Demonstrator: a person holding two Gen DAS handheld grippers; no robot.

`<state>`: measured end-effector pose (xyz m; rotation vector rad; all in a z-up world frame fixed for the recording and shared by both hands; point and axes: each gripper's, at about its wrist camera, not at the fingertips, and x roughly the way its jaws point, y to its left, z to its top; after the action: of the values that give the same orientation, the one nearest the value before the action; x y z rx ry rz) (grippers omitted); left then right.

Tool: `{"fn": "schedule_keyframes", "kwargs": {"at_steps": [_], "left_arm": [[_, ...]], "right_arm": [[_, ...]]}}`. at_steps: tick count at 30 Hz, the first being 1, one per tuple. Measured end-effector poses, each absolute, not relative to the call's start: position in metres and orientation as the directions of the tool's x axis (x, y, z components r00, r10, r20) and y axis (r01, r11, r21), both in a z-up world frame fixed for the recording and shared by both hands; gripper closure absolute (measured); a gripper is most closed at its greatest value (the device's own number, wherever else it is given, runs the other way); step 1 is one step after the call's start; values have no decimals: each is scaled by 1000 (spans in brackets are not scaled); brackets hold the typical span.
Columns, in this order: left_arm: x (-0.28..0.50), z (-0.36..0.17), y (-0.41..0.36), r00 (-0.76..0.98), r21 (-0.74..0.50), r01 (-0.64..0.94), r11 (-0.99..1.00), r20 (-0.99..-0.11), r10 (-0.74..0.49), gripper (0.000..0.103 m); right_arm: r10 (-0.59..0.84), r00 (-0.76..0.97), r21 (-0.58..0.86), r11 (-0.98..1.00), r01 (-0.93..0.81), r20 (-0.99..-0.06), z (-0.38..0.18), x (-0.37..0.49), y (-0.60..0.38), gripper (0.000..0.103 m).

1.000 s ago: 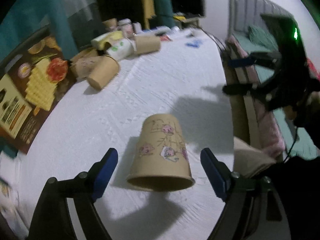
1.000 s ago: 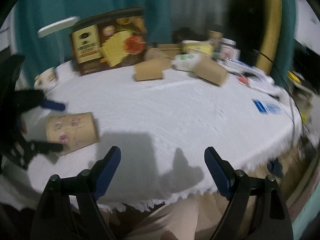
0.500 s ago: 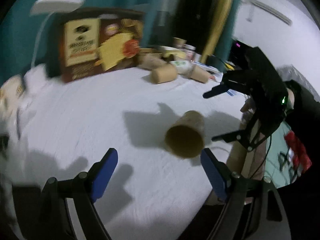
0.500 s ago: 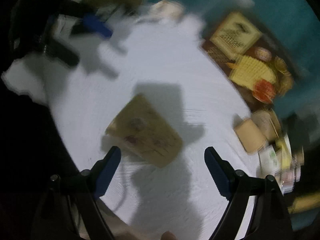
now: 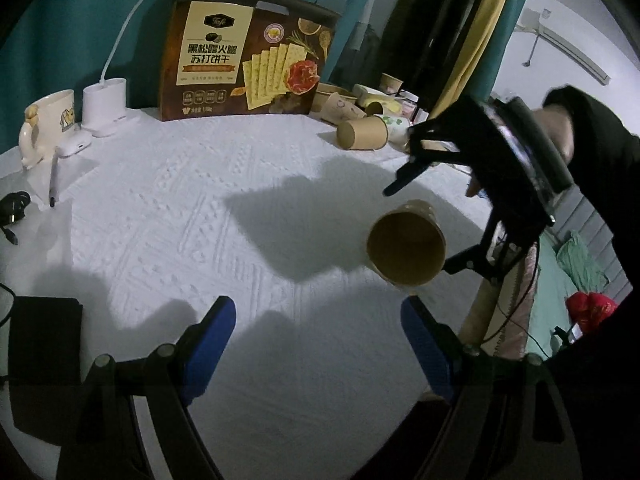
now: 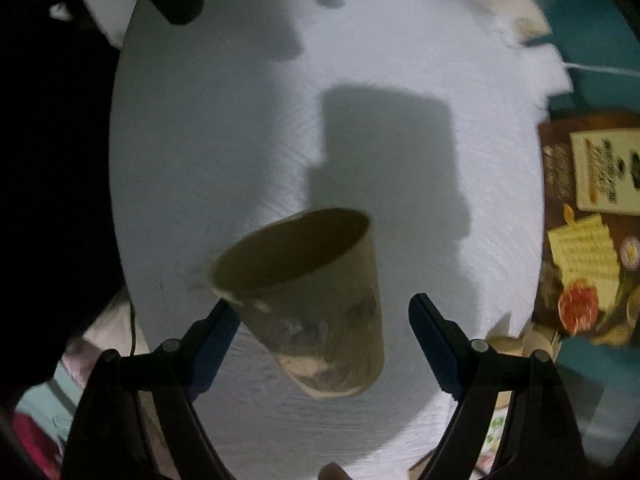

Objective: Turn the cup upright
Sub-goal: 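Swing the left gripper toward the right gripper while the right gripper grasps the cup, then set the cup upright on the cloth with the right gripper and open it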

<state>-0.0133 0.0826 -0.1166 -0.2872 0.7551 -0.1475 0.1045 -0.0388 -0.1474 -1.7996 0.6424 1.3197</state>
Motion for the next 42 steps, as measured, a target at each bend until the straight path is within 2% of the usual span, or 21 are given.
{"fn": "schedule_keyframes", "kwargs": {"at_steps": [3,6,7,16,21,26,32,36,42], "left_arm": [[-13,-119,86,721,-325,31,945,-648,-246,18],[-14,-120,89,721,-331,26,943,-647,-247,18],[-14,-120,91,721,-335,21,942,-648,-247,18],[-15,-118,93,731,-336,13,942,-639,-238,18],[-11,-121,89,732,-280,-39,959,-661,-163,18],[-10,-115,89,760,-290,-58,955,-633,-146,18],[0,-106,87,775,-252,-128,959,-629,-62,18],[4,-102,86,779,-221,-172,960,-626,-5,18],[8,-104,82,771,-220,-154,963,-636,-23,18]], "right_arm": [[16,323,-270,-588,-762,-946,-154,104,-31,24],[-9,311,-243,-605,-758,-950,-157,105,-27,40],[-10,310,-241,-608,-756,-951,-157,105,-27,41],[79,267,-269,-509,-818,-961,-135,126,-17,42],[261,185,-251,-246,-936,-947,-112,153,-22,42],[461,151,-151,38,-988,-875,-107,171,-45,42],[663,209,47,346,-937,-719,-125,181,-81,42],[725,249,185,462,-868,-642,-129,189,-99,42],[720,403,196,591,-782,-565,-131,184,-129,42]]}}
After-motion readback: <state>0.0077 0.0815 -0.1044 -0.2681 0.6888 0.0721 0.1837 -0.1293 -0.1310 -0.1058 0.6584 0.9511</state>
